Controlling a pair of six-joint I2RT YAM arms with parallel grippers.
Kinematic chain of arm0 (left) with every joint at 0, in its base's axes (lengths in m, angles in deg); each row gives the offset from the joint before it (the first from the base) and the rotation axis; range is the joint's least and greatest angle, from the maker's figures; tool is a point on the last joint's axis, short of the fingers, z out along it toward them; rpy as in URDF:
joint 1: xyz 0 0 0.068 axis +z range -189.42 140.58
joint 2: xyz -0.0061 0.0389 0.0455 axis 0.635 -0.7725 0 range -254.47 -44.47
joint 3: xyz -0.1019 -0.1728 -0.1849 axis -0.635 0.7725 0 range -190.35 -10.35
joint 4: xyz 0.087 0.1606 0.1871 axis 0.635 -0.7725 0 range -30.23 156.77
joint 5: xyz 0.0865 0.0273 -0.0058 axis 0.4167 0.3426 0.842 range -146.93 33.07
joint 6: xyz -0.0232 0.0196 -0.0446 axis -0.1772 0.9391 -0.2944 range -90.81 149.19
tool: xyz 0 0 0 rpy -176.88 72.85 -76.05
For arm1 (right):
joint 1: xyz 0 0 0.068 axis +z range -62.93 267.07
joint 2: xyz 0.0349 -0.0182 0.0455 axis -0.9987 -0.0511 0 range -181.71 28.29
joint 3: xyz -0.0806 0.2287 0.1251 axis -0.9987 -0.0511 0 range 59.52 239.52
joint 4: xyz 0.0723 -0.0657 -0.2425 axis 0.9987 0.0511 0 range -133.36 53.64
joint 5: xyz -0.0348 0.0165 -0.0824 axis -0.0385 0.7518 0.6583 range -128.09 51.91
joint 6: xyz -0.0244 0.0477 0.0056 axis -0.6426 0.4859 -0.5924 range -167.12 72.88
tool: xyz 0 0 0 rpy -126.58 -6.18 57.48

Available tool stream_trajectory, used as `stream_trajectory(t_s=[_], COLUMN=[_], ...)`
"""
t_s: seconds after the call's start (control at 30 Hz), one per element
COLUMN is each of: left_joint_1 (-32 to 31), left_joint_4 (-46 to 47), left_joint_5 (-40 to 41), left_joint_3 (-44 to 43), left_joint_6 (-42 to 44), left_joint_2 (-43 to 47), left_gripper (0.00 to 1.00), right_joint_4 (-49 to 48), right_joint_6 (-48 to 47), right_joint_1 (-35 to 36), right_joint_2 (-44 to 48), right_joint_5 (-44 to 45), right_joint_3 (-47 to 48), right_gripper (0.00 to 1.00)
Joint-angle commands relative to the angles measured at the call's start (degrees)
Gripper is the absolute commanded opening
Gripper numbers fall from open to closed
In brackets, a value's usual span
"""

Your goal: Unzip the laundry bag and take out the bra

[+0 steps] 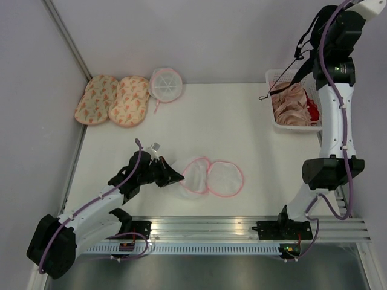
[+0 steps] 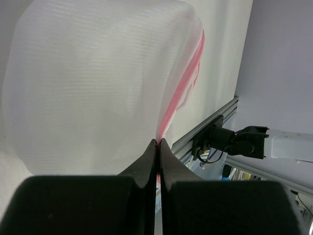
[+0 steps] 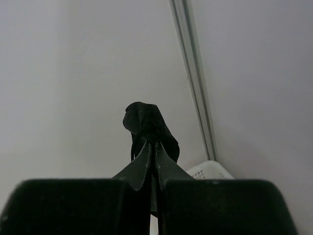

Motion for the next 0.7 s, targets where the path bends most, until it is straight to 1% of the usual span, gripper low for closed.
stream_trajectory(t_s=[0.0,0.07,0.23,0.6,0.67], left_joint_1=[-0.1,-0.1,-0.1,-0.1,-0.2], left_joint_4=[-0.9,-1.1,-1.1,-0.7,-0.6], left_joint_5=[0.4,0.3,0.5,0.3,0.3], left_joint_3=[-0.7,-0.6,-1.3,-3.2,-3.3], left_joint_6=[-1.3,-1.2,-1.4,-1.3,-1.4], left_joint_2=[0.7,0.3,-0.7,-3.7,-4.3], left_gripper=[0.02,0.02,0.02,0.02,0.02], right_joint_4=[-4.7,-7.2,-7.7,-12.5,-12.2], right_joint_6=[1.6,1.9,1.5,3.5,3.6], right_joint_1=[-3.4,-5.2,-7.1,-11.4,-11.8], right_joint_2=[-1.4,-2.4,-6.7,-7.2,-7.9], right_joint_5=[-3.5,-4.2,-4.1,-6.1,-6.6], right_joint_3=[5.2,6.5,12.8,12.1,14.6], right_gripper=[0.0,0.01,0.0,0.0,0.0])
